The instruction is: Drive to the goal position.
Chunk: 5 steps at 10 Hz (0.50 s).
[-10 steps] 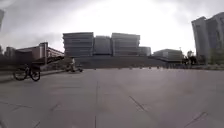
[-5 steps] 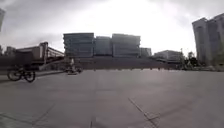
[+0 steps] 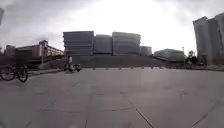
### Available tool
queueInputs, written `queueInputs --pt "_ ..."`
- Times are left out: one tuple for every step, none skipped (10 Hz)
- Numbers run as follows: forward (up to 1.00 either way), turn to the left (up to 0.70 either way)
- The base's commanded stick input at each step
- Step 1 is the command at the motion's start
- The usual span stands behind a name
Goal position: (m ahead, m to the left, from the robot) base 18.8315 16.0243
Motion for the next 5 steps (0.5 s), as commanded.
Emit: queueInputs --pt "0.85 0.00" --pt "0.85 0.00" --pt "0.85 0.00" --pt "0.85 0.00" --pt "0.85 0.00"
